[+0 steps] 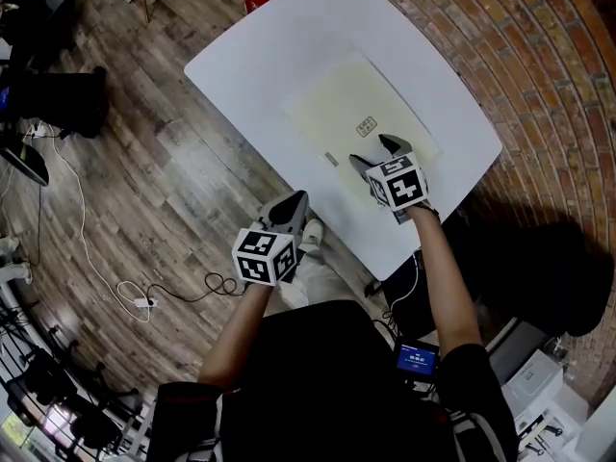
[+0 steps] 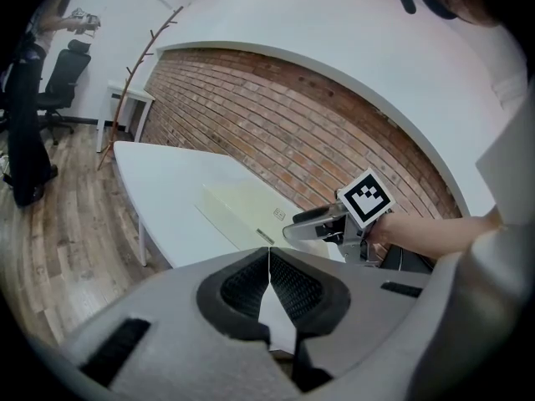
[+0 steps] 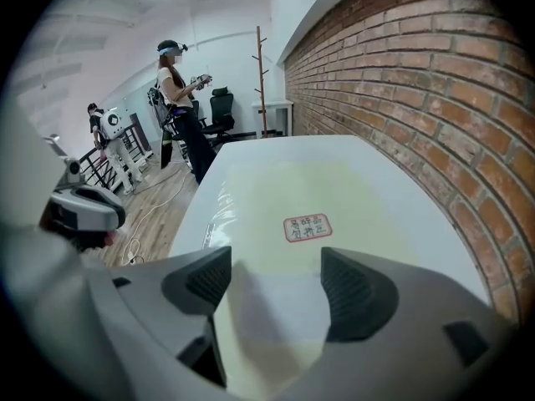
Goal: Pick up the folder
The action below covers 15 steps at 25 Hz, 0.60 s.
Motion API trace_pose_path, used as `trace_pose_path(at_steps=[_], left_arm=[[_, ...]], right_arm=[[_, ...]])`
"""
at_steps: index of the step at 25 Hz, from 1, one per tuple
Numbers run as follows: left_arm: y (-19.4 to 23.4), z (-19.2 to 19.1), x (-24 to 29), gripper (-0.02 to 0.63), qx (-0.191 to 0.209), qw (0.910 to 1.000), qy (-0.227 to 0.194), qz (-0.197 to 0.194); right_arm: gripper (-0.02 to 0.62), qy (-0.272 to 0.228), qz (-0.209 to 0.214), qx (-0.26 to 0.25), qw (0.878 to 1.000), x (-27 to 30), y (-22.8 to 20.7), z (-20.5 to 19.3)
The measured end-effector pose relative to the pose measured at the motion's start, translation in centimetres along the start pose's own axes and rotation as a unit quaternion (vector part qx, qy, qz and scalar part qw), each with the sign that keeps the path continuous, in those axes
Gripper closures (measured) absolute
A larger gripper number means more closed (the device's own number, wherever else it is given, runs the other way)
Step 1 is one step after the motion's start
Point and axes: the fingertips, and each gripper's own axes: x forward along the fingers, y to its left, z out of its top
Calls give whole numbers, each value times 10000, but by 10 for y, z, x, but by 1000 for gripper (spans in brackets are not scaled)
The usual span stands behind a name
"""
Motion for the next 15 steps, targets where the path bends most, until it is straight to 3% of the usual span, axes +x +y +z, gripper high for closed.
trace_pose_path(at_steps=[15], left_arm=[[1, -10, -4, 586, -316, 9994, -114, -10]], right_arm=[[293, -3, 36, 25, 10000, 6, 2, -7]])
